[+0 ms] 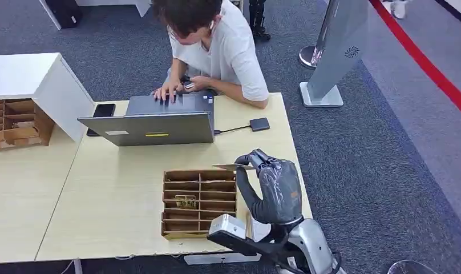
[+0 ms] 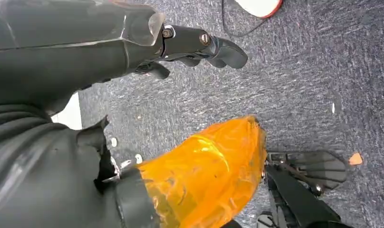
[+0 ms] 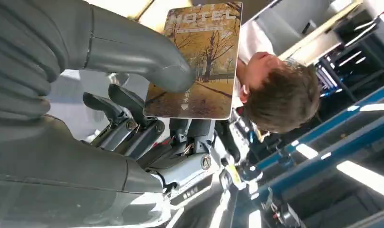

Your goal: Pass the card to the sensor for recognition and then transmit it.

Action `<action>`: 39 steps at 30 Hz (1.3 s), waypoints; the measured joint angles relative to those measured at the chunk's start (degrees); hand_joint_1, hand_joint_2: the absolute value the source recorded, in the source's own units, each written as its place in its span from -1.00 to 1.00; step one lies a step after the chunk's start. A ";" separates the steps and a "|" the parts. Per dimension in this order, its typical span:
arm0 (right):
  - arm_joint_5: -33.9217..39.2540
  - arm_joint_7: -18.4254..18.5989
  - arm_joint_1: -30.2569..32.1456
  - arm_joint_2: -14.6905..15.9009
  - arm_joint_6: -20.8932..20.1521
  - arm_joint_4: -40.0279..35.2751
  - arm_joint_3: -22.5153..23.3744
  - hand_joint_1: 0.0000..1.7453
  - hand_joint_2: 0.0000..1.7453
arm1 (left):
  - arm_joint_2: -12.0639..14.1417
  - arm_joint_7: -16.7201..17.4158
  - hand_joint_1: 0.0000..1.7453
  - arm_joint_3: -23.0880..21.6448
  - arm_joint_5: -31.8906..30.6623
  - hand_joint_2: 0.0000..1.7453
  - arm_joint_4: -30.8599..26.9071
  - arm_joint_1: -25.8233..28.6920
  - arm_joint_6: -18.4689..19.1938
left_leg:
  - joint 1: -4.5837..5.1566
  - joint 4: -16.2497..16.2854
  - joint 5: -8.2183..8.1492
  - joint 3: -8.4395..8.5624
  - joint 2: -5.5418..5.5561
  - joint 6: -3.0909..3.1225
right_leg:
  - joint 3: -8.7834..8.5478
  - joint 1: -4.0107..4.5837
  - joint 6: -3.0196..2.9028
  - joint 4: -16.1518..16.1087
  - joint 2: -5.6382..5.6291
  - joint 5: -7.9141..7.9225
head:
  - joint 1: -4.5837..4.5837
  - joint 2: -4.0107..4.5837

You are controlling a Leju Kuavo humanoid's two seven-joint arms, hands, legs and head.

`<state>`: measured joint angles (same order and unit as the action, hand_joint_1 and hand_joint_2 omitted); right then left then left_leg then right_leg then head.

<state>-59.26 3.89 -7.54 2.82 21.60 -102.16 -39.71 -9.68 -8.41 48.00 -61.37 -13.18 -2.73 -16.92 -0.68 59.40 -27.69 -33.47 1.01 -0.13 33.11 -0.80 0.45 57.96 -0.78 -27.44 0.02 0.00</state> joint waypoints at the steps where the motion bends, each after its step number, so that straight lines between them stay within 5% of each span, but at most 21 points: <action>1: 0.82 -0.33 0.15 0.00 -0.20 -0.18 0.00 1.00 1.00 | 0.00 -0.11 -1.00 0.09 0.00 -1.00 0.00 0.04 -0.04 | 0.00 0.00 0.00 0.00 0.00 0.00 | 0.00 0.00 0.00 0.00 0.00 0.00 | -0.02 0.00; 12: 7.10 -0.92 1.76 0.39 -5.29 -1.31 -0.09 1.00 1.00 | -0.09 -0.18 -1.00 1.01 -0.13 -1.00 -0.50 0.46 -0.04 | 0.00 0.00 0.00 0.01 -0.01 0.00 | 0.00 0.00 0.00 0.00 -0.01 0.00 | -0.02 0.00; 16: 16.71 -2.12 2.51 1.03 -8.72 -1.90 -0.09 1.00 1.00 | -0.15 -0.35 -1.00 1.86 -0.15 -1.00 -0.77 0.52 -0.11 | 0.00 0.00 0.00 0.00 0.00 0.00 | 0.00 0.00 0.00 0.00 0.00 0.00 | 0.00 0.00; 27: 19.42 -2.80 3.17 2.60 -9.58 -2.71 -0.07 1.00 1.00 | -0.24 -0.52 -1.00 2.71 -0.15 -1.00 -0.81 0.52 -0.17 | 0.00 0.00 0.00 0.01 -0.01 0.00 | 0.00 0.00 0.00 -0.01 -0.01 0.00 | 0.00 0.00; 39: 39.03 -8.96 8.94 8.02 -15.76 -3.30 2.82 1.00 1.00 | -0.07 -2.23 -1.00 4.35 0.20 -1.00 -0.81 0.52 -0.94 | 0.02 0.00 -0.02 0.00 0.01 0.02 | 0.00 -0.02 0.01 -0.03 0.01 -0.01 | 0.00 0.00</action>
<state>-20.23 -5.07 1.40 10.84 5.83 -105.46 -36.89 -9.75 -10.64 52.35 -61.18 -13.99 -2.21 -17.86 -0.66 59.40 -27.71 -33.47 1.02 -0.10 33.11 -0.81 0.46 57.93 -0.77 -27.45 0.02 0.00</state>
